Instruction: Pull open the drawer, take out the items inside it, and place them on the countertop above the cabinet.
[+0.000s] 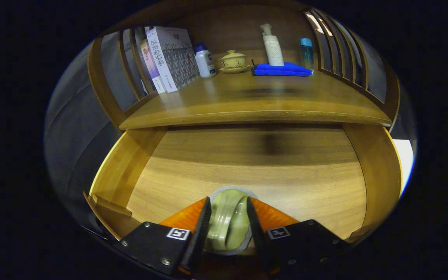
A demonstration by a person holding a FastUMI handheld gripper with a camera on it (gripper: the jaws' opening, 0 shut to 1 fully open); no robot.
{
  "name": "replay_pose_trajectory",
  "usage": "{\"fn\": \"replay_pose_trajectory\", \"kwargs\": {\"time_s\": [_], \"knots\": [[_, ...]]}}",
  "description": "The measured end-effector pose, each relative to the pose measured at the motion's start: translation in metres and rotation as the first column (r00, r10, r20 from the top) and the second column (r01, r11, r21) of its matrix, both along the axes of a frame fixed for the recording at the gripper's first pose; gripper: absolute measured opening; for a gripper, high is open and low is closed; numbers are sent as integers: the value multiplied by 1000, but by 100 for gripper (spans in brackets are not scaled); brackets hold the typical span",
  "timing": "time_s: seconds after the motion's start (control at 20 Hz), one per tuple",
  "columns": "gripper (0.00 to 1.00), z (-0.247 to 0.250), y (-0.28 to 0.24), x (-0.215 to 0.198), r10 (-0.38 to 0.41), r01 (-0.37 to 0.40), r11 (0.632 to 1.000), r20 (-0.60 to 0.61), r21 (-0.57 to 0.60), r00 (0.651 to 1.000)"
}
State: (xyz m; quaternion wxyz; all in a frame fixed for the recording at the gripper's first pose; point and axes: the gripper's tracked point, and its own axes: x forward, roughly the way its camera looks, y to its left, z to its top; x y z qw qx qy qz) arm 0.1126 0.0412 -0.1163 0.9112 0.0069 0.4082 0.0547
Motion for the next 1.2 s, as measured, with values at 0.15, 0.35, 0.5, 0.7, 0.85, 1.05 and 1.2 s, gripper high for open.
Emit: {"fn": "replay_pose_trajectory", "kwargs": {"time_s": [0.15, 0.35, 0.5, 0.7, 0.85, 1.05, 1.2], "knots": [[26, 1, -1, 0, -6, 5, 1000, 36, 14, 999], [21, 8, 0, 1, 35, -32, 999, 124, -25, 992], [21, 12, 0, 3, 47, -42, 998, 150, -35, 988], [21, 31, 4, 5, 49, -47, 999, 208, -15, 977], [21, 58, 7, 10, 53, -50, 999, 280, -15, 958], [21, 100, 12, 12, 77, -69, 997, 377, -34, 923], [21, 124, 18, 12, 92, -83, 996, 423, -40, 901]]}}
